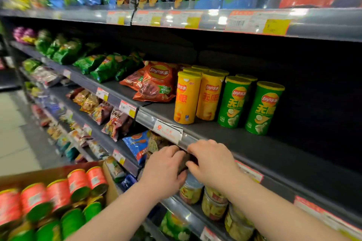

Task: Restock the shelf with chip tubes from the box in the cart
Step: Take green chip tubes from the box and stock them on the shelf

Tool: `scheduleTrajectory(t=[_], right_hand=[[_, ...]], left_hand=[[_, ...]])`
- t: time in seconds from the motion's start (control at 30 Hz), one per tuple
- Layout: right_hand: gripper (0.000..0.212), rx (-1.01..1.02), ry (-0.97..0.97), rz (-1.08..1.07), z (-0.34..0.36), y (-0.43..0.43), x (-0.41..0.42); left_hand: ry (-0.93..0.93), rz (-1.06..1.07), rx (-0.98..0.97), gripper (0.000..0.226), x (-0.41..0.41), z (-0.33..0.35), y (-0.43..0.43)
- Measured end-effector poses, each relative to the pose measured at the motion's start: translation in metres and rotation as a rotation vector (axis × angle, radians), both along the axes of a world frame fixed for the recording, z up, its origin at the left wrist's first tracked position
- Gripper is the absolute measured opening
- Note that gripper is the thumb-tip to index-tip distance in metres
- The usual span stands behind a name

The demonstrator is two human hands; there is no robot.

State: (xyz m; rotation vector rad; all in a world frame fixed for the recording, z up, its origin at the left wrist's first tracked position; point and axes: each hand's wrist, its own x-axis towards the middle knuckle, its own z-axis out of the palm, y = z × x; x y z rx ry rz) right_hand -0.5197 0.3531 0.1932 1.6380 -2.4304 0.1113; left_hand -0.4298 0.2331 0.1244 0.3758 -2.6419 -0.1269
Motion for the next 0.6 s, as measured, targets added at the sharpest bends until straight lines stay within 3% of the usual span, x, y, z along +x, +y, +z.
scheduleTrajectory(t=[0.13, 0.27, 0.37, 0.5, 0.6], right_hand=[[0.032, 0.103, -0.022, 0.092, -0.025, -0.004, 0.015], [0.029, 0.176, -0.05, 0.149, -0.052, -0.01, 0.029], [0.034, 0.216, -0.06, 0.168, -0.071, -0.017, 0.037], [0.038, 0.272, -0.074, 0.18, -0.09, -0.027, 0.048], [0.036, 0.308, -0.092, 0.193, -0.097, -0.037, 0.059]], left_hand=[[-0.126, 0.126, -0.012, 0.042, 0.034, -0.02, 0.006], [-0.279, 0.231, 0.036, 0.056, 0.064, -0.036, 0.008], [-0.33, 0.27, 0.062, 0.046, 0.081, -0.045, 0.009], [-0.444, 0.378, 0.059, 0.05, 0.102, -0.062, 0.003], [-0.505, 0.384, 0.069, 0.061, 0.119, -0.068, -0.005]])
